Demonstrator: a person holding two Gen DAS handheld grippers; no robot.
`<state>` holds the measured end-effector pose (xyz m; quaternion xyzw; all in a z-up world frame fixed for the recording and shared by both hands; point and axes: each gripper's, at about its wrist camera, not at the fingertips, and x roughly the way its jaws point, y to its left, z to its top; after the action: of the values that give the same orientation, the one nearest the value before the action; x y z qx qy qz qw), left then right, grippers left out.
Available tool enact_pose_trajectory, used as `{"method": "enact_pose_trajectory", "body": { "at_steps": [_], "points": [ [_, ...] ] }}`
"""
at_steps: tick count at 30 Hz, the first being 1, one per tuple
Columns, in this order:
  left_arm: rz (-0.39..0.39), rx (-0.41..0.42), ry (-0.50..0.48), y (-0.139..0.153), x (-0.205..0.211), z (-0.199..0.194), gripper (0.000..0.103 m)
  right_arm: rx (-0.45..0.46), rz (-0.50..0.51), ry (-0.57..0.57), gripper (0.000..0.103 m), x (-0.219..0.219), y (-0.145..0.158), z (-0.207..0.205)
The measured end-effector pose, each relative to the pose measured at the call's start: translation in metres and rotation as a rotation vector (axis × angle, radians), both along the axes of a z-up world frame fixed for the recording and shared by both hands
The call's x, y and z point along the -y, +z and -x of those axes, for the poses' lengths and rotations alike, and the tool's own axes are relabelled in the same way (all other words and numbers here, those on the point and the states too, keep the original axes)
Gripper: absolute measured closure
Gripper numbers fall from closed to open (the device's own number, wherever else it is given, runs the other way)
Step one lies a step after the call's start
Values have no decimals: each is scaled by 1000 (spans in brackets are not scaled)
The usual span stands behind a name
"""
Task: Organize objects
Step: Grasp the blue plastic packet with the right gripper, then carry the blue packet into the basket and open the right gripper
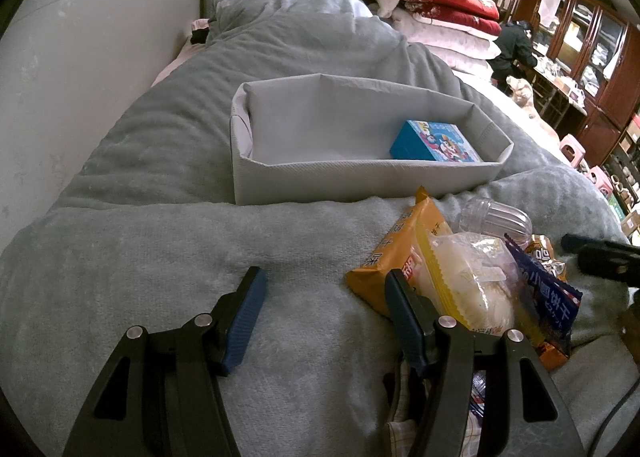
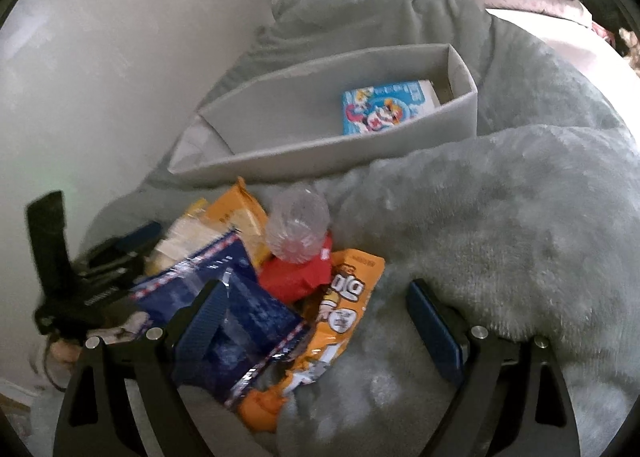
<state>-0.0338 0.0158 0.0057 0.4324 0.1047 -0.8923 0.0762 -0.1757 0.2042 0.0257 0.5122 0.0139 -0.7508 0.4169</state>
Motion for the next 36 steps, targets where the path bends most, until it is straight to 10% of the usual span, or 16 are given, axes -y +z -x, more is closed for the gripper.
{"method": "enact_pose_trajectory", "body": {
  "at_steps": [6, 10, 14, 20, 36],
  "points": [
    [0, 0, 1, 0, 0, 0, 42, -15, 194, 134, 16, 0, 25, -21],
    [0, 0, 0, 0, 0, 0, 42, -69, 119, 257, 17, 28, 29, -43],
    [0, 1, 0, 0, 0, 0, 42, -84, -28, 308, 41, 51, 13, -54],
    [0, 0, 0, 0, -1, -1, 42, 31, 27, 233, 71, 36, -1, -32],
    [-13, -127, -89, 40, -17, -2, 42, 59, 342, 2, 75, -14, 30, 10]
  ]
}}
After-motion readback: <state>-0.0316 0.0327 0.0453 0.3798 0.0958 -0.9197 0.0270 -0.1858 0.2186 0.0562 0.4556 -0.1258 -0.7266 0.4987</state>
